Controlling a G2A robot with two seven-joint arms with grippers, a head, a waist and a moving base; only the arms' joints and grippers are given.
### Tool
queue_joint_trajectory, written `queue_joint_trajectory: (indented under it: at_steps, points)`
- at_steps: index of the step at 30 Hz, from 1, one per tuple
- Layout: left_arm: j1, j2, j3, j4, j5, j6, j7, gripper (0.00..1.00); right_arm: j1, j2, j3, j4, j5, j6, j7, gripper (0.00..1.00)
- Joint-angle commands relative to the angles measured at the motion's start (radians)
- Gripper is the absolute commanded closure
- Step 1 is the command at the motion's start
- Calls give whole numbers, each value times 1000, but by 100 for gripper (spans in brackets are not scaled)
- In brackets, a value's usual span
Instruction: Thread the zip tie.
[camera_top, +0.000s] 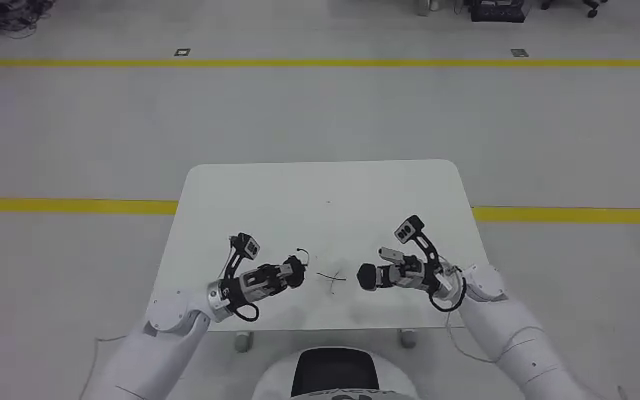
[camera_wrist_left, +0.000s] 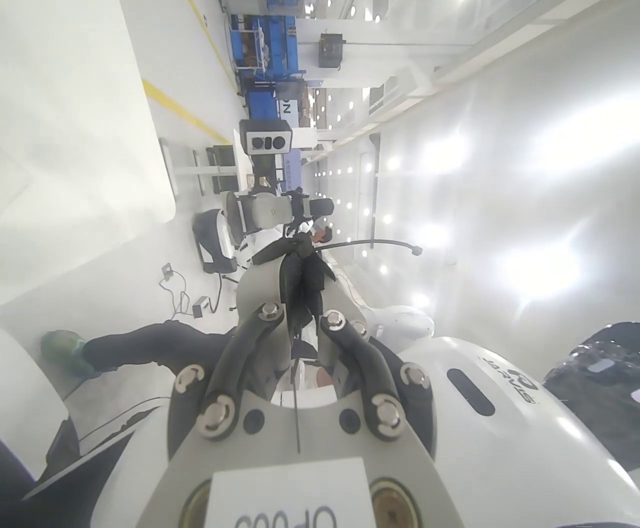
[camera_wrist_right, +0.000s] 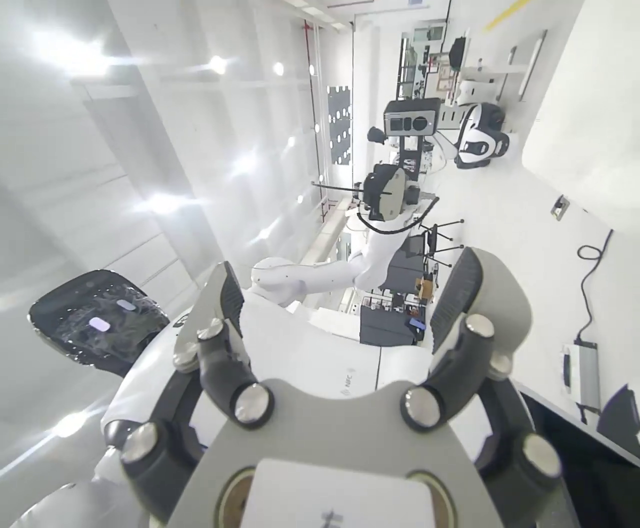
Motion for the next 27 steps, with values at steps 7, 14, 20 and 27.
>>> queue_joint_trajectory:
  at_steps: [7,14,20,27]
  points:
    - [-33,-7,36,31,18,-19,51,100,94,-45,-106,98,19,-13,3,0]
    - [-33,-7,36,27,49,-29,75,100,96,-46,-106,101,19,-13,-1,0]
    - [-67,-17,83,74,-107,5,-13,100,93,-57,-135,88,30,-11,10,0]
    - [-133,-34,137,162,-229,-4,-117,100,140,-89,-173,174,164,-13,96,0]
